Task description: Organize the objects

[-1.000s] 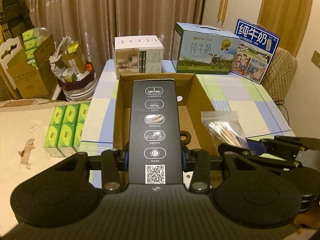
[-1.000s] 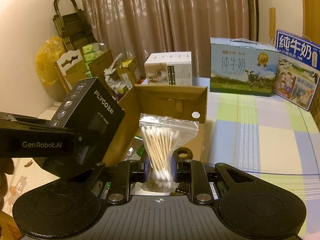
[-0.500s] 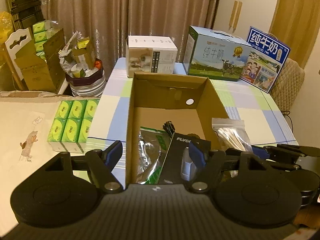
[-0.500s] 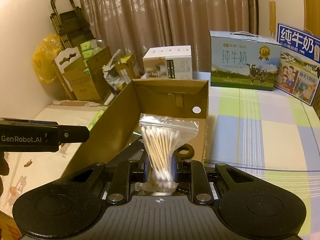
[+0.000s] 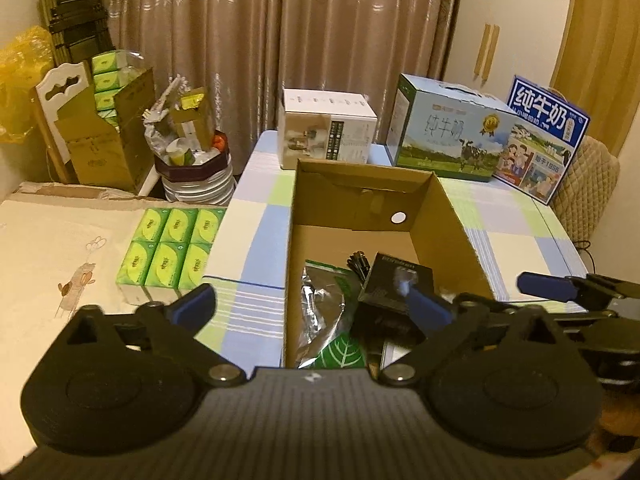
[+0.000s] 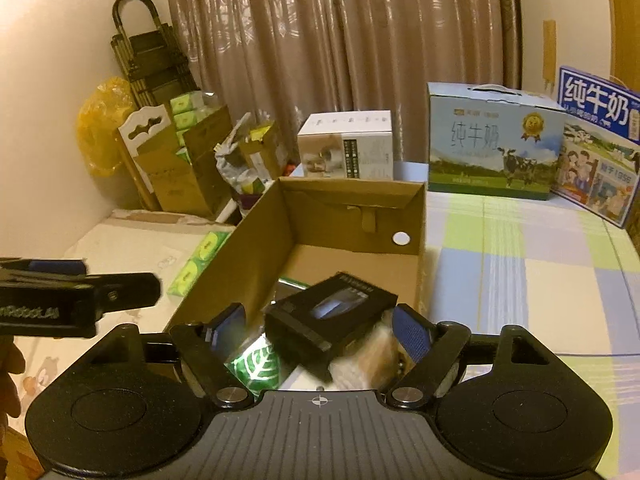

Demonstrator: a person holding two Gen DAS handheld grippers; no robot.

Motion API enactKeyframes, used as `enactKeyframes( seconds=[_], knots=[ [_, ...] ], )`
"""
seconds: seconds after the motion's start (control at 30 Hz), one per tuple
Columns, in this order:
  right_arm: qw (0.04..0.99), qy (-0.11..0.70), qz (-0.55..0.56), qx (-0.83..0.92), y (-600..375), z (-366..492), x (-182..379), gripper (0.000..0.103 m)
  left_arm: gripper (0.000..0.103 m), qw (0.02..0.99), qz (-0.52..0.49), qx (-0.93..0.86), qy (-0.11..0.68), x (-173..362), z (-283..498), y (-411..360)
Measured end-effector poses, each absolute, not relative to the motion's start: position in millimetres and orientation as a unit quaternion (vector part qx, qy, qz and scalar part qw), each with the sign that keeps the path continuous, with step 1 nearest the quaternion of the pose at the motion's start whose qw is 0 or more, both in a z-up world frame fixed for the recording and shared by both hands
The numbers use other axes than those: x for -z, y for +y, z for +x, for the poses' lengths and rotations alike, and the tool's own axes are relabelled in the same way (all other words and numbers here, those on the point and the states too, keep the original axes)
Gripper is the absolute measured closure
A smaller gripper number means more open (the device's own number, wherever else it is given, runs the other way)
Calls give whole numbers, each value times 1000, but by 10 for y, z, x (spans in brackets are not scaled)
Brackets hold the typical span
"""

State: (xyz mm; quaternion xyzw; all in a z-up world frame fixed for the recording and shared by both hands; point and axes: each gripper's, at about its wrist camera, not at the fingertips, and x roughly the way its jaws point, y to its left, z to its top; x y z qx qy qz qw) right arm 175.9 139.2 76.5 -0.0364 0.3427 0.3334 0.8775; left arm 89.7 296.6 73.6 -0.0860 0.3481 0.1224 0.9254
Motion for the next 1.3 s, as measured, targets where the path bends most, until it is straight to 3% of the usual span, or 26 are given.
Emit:
enactKeyframes(
  seconds=[0.37,0.73,1.3],
  knots=[
    [881,354,-40,-312,1027,1286,-969,25,1,920,-91,-134,358,-785,320,2806],
    [874,387,-38,-290,683,774,-836,25,1,910,-93,-139,380,-615,-151,2515],
    [873,403,-37,-272,463,613,-725,25,1,907,-84,-111,396,-429,-239,2213]
  ],
)
